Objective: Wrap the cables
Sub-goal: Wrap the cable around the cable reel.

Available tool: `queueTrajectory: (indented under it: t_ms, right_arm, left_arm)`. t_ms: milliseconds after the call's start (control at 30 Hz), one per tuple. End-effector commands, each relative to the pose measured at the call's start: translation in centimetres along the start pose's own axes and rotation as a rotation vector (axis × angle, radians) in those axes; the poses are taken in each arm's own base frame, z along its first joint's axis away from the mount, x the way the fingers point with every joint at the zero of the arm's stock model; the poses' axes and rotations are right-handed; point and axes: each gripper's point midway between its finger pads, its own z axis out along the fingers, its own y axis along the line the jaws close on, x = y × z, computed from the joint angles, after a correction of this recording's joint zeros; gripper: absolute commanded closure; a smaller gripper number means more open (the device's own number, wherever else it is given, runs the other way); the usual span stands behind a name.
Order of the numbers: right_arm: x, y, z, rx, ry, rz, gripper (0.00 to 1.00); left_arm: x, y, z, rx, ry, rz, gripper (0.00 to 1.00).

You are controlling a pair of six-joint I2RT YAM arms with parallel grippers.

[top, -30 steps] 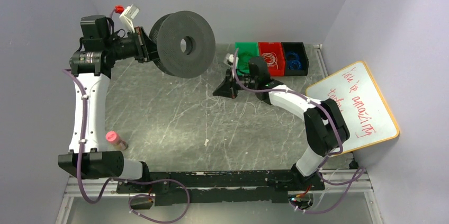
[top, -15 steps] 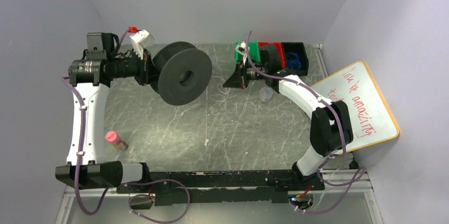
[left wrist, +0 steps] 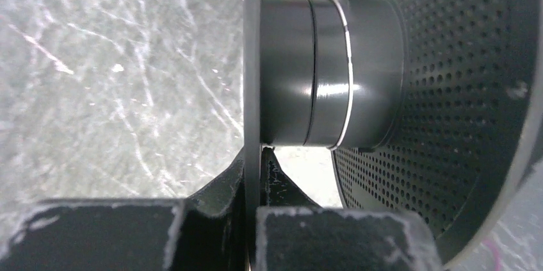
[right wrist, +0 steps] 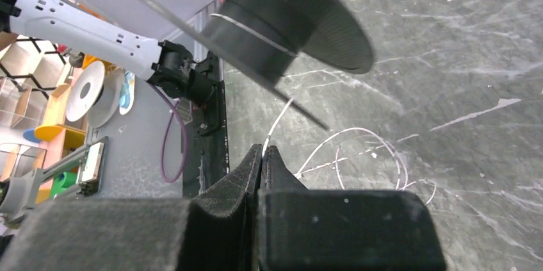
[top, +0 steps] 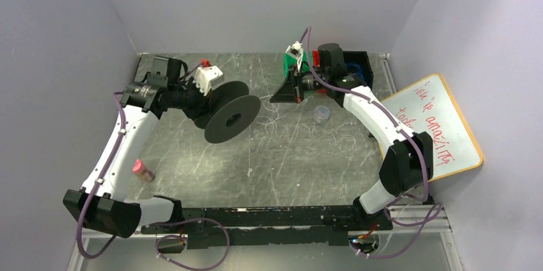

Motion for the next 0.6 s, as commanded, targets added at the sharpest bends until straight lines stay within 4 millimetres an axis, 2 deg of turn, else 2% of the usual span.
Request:
queueTrajectory:
  t_ms: [0,133,267,400,567]
  right_arm:
    - [-3.2,4.6,-1.5,-0.096,-0.068,-0.114,1.00]
    - [-3.6,6.3,-1.3,-0.187,-0.084,-0.072,1.00]
    - [-3.8,6.9,-0.5,-0.250,-0.076,-0.053,1.00]
    - [-3.3,7.2,0.8,-0.287,-0.053,-0.028,1.00]
    - [-2.6,8.3,2.1,-0.349,-0.029,-0.014,1.00]
  left_arm:
    - [-2.6,4.9,-0.8,-0.301,-0.072,0.050,0.98]
    - [-3.1,6.0,0.3,-0.352,-0.087,-0.010,0.98]
    - [-3.1,6.7,2.0,-0.429,-0.072,-0.028,0.98]
    - [-3.2,7.7,3.0,-0.529,-0.061,-0.057,0.98]
    - [-3.1,7.8,4.3,-0.581,-0.036,-0.068,0.98]
